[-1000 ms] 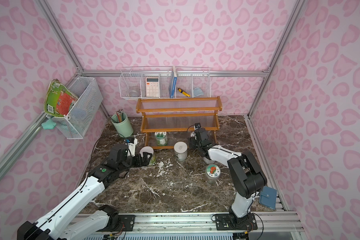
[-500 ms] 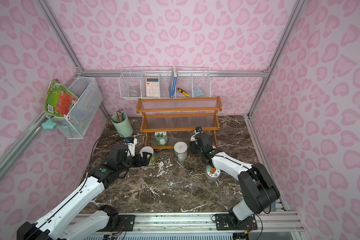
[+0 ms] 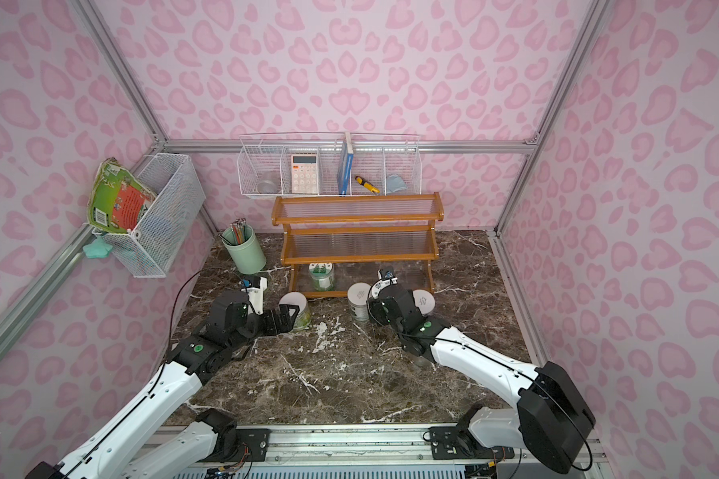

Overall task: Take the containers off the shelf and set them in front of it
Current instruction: Place the container at the center of the board.

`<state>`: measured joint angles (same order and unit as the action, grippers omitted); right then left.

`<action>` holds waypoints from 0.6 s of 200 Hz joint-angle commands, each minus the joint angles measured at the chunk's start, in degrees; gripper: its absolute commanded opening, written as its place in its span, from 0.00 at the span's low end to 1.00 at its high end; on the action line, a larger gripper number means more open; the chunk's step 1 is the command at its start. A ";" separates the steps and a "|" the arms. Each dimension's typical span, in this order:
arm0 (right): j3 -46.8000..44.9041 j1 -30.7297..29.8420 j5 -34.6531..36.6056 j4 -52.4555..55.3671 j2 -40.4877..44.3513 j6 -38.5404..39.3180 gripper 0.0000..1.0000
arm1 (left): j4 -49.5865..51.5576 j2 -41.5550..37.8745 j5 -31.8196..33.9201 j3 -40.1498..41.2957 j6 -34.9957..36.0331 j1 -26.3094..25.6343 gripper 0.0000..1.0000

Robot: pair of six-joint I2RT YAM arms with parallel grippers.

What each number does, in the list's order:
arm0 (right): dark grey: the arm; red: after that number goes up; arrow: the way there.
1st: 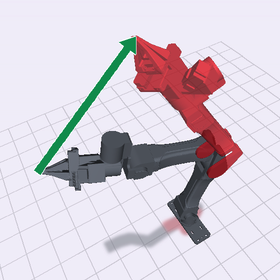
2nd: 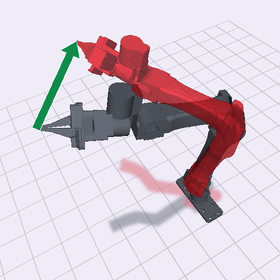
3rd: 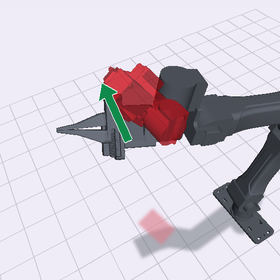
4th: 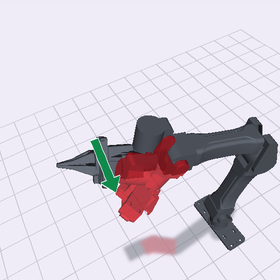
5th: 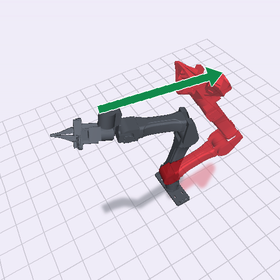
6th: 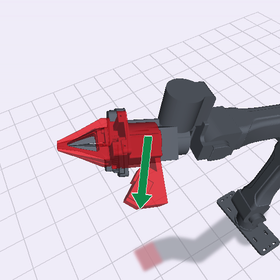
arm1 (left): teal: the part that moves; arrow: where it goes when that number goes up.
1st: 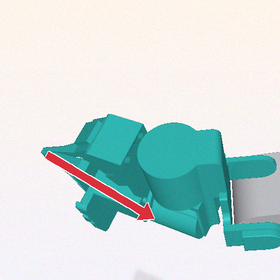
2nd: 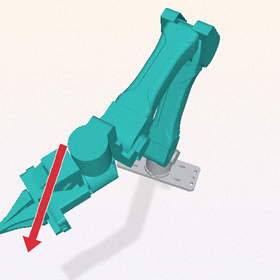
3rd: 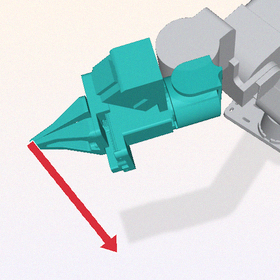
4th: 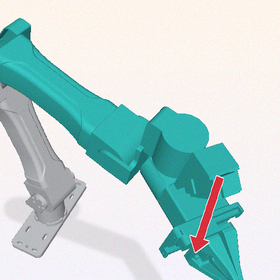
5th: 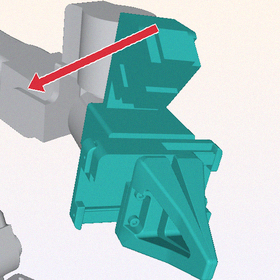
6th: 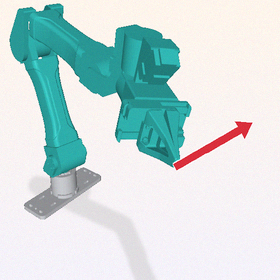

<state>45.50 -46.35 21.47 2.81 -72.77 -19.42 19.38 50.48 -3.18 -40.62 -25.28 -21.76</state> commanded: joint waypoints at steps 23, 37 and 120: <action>-3.56 -8.58 3.79 0.84 1.99 -4.16 0.69 | 2.29 -1.85 0.52 0.63 -1.53 0.13 1.00; -4.96 -11.72 3.81 0.00 1.78 -5.32 0.69 | 2.42 -2.21 0.37 0.81 -1.94 0.09 0.99; -10.86 -16.40 0.19 -10.06 -3.52 -6.21 0.69 | 3.83 -3.11 1.33 1.16 -2.41 0.10 0.99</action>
<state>35.27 -62.50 22.90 -0.64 -74.94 -25.69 22.57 47.37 -2.48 -39.53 -27.29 -21.71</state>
